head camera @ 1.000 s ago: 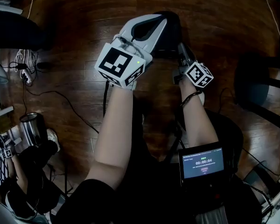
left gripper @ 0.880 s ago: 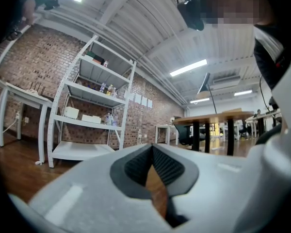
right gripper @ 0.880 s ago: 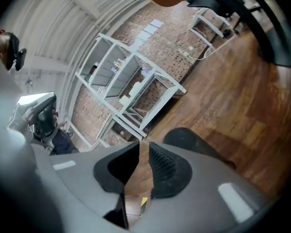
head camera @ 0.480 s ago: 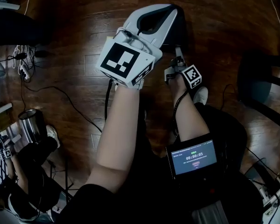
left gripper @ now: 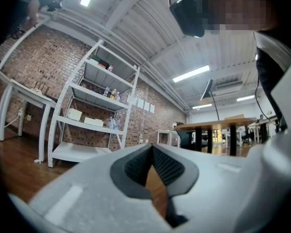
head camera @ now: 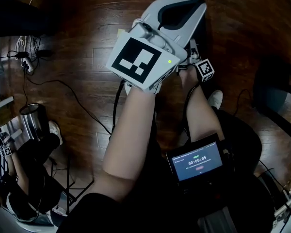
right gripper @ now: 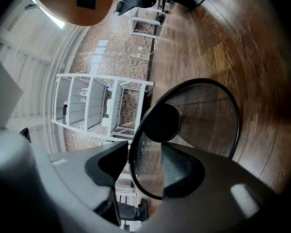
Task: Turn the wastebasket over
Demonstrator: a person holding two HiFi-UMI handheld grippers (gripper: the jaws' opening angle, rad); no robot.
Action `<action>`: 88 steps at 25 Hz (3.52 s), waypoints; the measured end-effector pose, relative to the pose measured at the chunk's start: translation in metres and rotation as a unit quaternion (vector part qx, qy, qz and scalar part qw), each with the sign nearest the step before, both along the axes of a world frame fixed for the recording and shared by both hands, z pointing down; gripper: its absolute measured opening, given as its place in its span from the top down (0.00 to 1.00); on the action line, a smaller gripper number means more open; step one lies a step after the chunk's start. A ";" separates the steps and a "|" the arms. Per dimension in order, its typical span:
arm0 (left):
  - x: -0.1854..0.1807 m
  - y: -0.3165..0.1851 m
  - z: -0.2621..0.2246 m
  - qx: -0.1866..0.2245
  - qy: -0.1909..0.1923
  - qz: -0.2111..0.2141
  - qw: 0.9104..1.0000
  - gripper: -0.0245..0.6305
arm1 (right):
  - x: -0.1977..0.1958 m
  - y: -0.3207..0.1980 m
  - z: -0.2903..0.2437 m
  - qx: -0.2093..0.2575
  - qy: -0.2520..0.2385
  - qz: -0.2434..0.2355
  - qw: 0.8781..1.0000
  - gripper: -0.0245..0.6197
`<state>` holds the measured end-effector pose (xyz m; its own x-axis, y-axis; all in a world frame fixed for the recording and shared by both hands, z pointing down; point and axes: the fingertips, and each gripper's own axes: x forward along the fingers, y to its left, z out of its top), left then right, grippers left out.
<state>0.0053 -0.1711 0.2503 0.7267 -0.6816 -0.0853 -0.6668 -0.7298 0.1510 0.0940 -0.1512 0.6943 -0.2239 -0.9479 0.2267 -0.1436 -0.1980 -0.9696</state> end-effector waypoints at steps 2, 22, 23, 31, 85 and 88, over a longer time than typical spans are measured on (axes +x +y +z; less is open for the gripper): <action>0.000 -0.001 0.002 -0.004 0.001 0.000 1.000 0.96 | -0.001 -0.010 -0.001 0.008 -0.004 -0.003 1.000 0.65; -0.018 -0.001 -0.008 -0.002 0.021 -0.016 1.000 0.96 | 0.000 -0.041 -0.029 0.009 0.068 -0.057 0.996 0.95; -0.018 0.000 -0.008 -0.001 0.021 -0.016 1.000 0.96 | 0.000 -0.045 -0.032 0.012 0.090 -0.078 0.993 0.95; -0.028 -0.003 -0.010 0.003 0.016 -0.026 1.000 0.96 | -0.021 -0.073 -0.073 0.046 0.329 -0.330 0.883 0.95; -0.008 0.004 0.005 0.003 -0.049 -0.026 0.998 0.96 | -0.041 0.000 -0.299 0.285 0.569 -0.489 0.597 0.95; -0.003 0.010 0.008 0.000 -0.060 -0.022 0.998 0.96 | -0.028 -0.004 -0.380 0.327 0.520 -0.392 0.685 0.95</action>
<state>0.0025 -0.1615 0.2581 0.7014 -0.7127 0.0000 -0.7111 -0.6998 0.0678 0.0659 -0.1549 0.3141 -0.7626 -0.6032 0.2338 -0.6368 0.7636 -0.1070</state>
